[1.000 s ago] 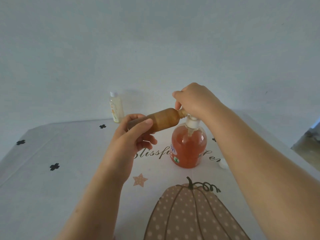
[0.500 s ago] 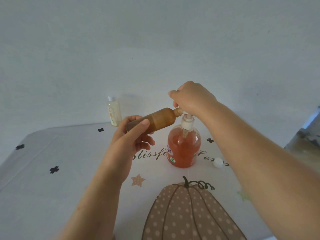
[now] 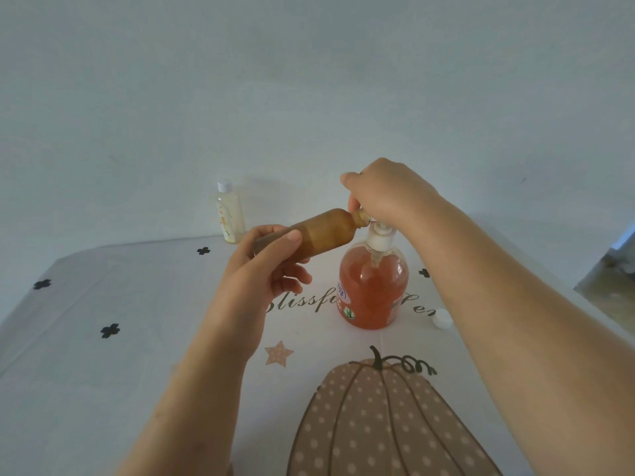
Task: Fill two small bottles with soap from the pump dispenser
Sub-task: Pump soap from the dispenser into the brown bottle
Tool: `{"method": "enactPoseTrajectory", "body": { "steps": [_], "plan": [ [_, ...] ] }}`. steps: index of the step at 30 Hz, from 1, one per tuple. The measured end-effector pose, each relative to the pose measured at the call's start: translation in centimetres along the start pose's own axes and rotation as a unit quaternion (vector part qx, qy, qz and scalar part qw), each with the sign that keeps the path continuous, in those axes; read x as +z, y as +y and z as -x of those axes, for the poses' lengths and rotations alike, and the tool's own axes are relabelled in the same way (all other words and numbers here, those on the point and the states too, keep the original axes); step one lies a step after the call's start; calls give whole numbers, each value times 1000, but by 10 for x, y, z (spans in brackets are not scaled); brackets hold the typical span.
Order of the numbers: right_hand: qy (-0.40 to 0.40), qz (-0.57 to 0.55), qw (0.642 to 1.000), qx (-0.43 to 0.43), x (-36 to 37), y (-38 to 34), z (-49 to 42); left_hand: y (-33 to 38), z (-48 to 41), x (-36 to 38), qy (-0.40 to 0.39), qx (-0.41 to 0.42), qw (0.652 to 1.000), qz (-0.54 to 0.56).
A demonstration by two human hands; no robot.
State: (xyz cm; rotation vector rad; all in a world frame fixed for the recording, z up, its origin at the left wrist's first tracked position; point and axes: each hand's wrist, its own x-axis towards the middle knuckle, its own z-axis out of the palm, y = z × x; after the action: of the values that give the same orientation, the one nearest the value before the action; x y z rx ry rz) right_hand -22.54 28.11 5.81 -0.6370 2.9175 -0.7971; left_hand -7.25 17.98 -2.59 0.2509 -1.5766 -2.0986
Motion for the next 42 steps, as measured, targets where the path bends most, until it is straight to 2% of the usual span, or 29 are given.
{"method": "enactPoseTrajectory", "body": {
  "steps": [6, 12, 18, 22, 32, 37, 42],
  "plan": [
    [-42, 2, 998, 37, 8, -1, -5, -3, -1, -1, 12, 2, 1000, -10],
    [-43, -2, 999, 32, 4, -2, 0, -2, 0, 0, 8, 2, 1000, -8],
    [8, 22, 1000, -7, -7, -4, 5, 3, 2, 0, -7, 18, 1000, -10],
    [12, 28, 999, -9, -8, -5, 6, 4, 3, 0, -7, 21, 1000, -8],
    [-31, -18, 999, 32, -3, -7, 4, 3, 3, 0, -10, 10, 1000, -6],
    [-76, 49, 996, -3, 2, -3, 1, 1, 0, -1, 4, 12, 1000, -8],
    [-91, 50, 995, -1, 2, -4, 1, 0, -1, -1, 10, 5, 1000, -11]
  ]
}}
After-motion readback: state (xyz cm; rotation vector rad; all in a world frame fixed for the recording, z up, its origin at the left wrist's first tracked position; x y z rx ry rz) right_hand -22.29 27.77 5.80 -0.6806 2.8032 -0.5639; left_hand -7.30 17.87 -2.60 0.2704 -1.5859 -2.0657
